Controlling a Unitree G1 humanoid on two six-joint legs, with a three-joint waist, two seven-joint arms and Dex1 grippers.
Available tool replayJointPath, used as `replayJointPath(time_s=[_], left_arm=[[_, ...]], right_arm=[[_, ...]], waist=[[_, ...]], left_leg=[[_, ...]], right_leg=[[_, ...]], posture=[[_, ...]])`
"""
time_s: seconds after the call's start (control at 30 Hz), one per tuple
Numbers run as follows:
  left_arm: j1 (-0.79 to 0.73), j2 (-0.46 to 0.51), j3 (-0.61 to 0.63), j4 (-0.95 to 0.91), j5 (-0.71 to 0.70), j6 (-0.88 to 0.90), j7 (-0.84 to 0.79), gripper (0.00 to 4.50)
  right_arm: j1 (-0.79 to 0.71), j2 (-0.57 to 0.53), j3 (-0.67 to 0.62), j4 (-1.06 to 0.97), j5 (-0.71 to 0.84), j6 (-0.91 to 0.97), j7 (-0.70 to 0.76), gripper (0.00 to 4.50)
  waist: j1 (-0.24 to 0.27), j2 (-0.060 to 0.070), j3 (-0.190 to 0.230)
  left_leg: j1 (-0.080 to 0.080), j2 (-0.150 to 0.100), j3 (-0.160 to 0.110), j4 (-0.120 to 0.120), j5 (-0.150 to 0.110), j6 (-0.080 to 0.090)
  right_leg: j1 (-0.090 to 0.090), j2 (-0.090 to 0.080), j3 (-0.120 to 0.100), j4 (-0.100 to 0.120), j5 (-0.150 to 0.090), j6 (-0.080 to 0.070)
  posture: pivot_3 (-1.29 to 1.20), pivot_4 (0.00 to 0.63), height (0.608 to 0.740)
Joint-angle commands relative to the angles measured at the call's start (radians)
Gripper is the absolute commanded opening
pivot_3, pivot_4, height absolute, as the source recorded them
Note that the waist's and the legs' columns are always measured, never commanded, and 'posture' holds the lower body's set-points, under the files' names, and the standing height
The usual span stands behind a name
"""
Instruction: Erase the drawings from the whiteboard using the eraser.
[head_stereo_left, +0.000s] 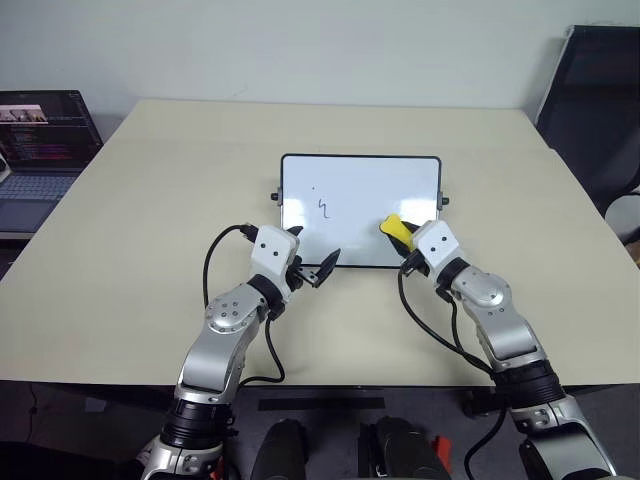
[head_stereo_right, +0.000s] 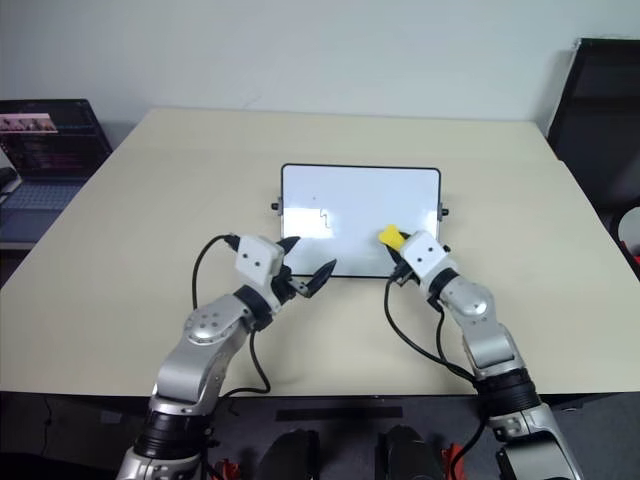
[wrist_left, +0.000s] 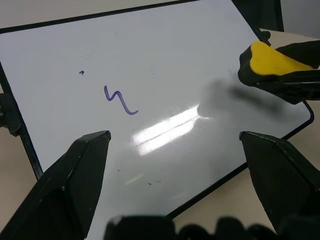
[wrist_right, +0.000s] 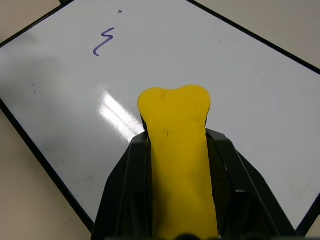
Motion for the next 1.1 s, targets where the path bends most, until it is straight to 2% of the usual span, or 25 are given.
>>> replayJointPath(time_s=[0.03,0.77,1.1], left_arm=[[-0.022,-0.001,0.003,-0.024,-0.01,-0.009,-0.001,4.5],[-0.022,-0.001,0.002,-0.021,-0.009,-0.014,-0.005,4.5],[0.0,0.028,0.052,-0.002,-0.007,-0.019,0.015,4.5]], right_arm=[[0.008,-0.019,-0.025,0.003,-0.003,-0.031,-0.01,1.08],[-0.009,-0.017,-0.015,0.007,-0.017,0.005,-0.024,1.08],[-0.214,0.114,0.047,0.054,-0.018,0.106,-0.021,1.08]], waist=[[0.0,0.0,0.0],[0.0,0.0,0.0],[-0.007,0.0,0.0]], left_leg=[[0.0,0.0,0.0,0.0,0.0,0.0],[0.0,0.0,0.0,0.0,0.0,0.0],[0.001,0.0,0.0,0.0,0.0,0.0]], right_leg=[[0.0,0.0,0.0,0.0,0.0,0.0],[0.0,0.0,0.0,0.0,0.0,0.0],[0.0,0.001,0.0,0.001,0.0,0.0]], posture=[[0.0,0.15,0.74],[0.0,0.15,0.74],[0.0,0.15,0.74]])
